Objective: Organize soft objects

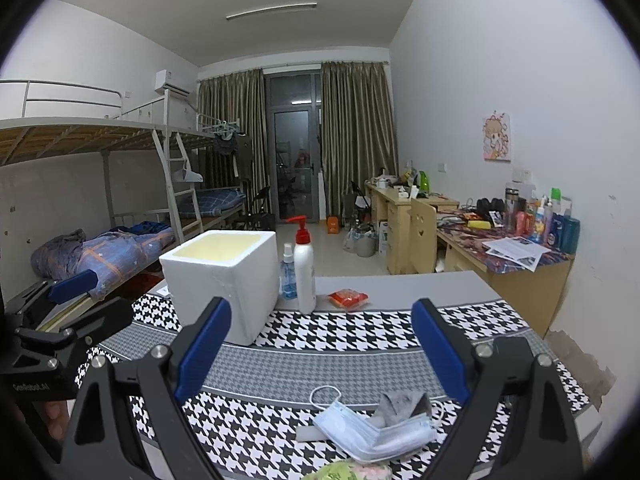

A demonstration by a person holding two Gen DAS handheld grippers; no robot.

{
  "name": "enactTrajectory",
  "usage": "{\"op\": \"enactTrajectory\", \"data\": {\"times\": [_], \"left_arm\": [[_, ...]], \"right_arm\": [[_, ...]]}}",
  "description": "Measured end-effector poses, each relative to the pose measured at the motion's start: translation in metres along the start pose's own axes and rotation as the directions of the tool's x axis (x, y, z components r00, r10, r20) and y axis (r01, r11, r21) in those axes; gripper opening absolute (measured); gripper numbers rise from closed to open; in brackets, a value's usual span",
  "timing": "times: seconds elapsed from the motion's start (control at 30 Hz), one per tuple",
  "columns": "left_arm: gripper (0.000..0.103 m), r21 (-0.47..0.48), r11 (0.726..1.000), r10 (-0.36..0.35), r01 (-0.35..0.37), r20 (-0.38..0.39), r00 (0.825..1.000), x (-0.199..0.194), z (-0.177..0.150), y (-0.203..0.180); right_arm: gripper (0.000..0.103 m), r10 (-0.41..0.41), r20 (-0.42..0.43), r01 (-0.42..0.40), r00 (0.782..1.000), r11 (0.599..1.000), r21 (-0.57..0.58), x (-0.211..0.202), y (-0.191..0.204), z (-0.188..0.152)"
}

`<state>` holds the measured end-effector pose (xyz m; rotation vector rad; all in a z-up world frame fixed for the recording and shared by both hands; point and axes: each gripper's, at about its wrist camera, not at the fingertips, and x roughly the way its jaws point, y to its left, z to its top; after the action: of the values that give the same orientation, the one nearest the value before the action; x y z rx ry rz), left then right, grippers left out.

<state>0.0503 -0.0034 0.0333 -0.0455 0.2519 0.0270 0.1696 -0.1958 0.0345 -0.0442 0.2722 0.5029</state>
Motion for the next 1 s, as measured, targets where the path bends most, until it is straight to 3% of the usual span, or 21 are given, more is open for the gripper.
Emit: {"op": "enactTrajectory", "data": {"times": [1.0], "left_arm": [[0.102, 0.033, 0.987, -0.156, 0.160, -0.105, 0.982, 0.026, -0.040, -0.035]], "right_arm": [[0.094, -0.075, -0.074, 0.079, 0.994, 0.995, 0.055, -0.004, -0.032, -0.029]]}}
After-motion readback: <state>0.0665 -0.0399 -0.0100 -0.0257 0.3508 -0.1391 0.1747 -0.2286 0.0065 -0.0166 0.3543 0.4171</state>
